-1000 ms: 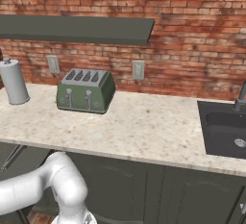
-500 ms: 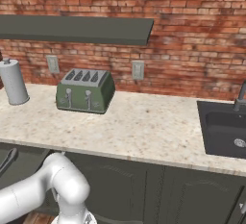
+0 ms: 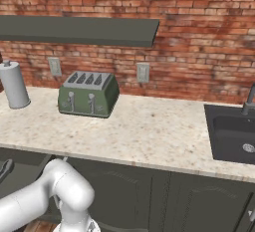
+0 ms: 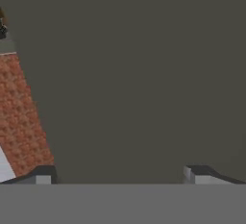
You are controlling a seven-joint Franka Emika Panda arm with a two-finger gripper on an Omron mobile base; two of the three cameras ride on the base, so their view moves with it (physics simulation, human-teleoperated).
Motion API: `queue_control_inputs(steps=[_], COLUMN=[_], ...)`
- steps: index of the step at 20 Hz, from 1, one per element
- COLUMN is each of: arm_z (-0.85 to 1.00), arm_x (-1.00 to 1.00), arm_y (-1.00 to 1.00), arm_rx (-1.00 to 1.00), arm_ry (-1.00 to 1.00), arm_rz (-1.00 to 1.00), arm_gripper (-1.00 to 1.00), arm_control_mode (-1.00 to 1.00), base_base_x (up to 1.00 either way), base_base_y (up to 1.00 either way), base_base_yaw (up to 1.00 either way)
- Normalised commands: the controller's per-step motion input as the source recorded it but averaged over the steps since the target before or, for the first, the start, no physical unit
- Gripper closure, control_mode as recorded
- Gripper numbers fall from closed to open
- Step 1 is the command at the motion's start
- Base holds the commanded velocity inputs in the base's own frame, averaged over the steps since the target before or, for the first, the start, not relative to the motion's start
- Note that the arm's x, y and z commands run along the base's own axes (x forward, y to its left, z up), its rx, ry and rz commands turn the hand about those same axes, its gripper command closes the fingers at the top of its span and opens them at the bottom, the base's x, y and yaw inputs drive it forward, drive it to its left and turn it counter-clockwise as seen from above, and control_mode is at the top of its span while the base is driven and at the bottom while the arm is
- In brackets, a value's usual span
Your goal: Take the tongs from the drawer on the left and place them on the dining counter next to the tray containing the hot dog.
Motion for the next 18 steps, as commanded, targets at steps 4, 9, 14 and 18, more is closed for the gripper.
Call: queue_control_inputs(steps=[4,9,14,18], arm_z=[0.32,0.39,0.32,0.22], arm_x=[0.00,0.01,0.11,0.16], arm_y=[-0.05,-0.12,-0.19,-0.22], arm_rx=[-0.07,-0.08,-0.08,-0.09], arm_ry=[0.00,0.00,-0.02,-0.07], arm_rz=[0.00,0.00,0.00,0.00], arm_gripper=[-1.00,-1.00,-1.00,-1.00], arm_control_mode=[-1.00,-1.00,-1.00,-1.00], base_base_x=[0.00,0.00,0.00,0.00], base_base_y=[0.00,0.00,0.00,0.00], base_base_yaw=[0.00,0.00,0.00,0.00])
